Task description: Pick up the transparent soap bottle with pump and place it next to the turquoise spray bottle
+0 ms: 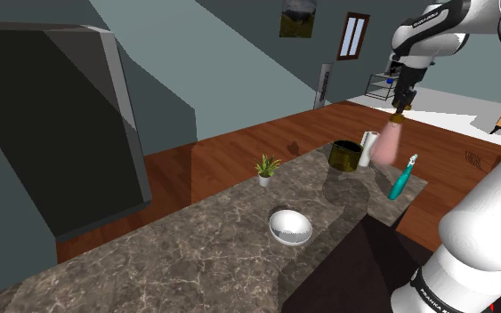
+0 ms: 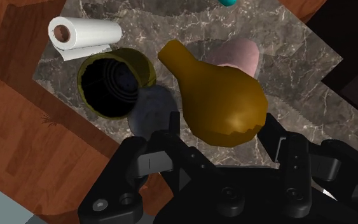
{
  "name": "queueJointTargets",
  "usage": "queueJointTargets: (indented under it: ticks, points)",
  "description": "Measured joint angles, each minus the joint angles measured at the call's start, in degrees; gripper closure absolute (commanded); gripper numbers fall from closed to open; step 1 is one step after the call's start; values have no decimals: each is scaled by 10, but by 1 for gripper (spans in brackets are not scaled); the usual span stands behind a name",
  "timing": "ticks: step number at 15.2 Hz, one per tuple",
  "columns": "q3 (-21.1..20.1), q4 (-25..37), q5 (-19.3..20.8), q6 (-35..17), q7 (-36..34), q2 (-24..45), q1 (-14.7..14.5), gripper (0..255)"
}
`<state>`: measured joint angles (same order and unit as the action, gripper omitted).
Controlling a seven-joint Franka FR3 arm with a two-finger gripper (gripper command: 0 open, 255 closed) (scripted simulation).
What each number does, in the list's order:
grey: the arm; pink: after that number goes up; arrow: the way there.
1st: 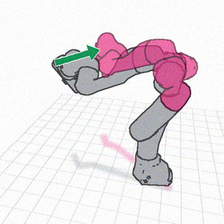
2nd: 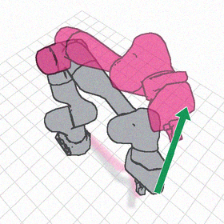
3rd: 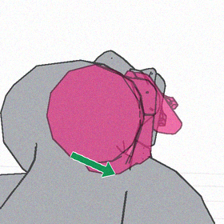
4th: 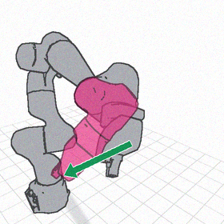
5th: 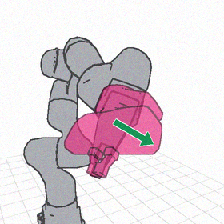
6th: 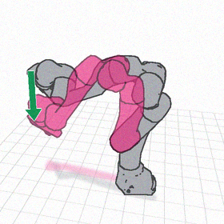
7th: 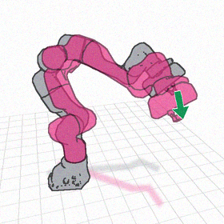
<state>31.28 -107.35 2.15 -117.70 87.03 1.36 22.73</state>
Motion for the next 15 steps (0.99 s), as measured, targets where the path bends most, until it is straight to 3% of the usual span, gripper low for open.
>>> queueJointTargets:
  ticks: [15]
  points:
    - [1, -88, -18, -113, 10, 29, 4, 255]
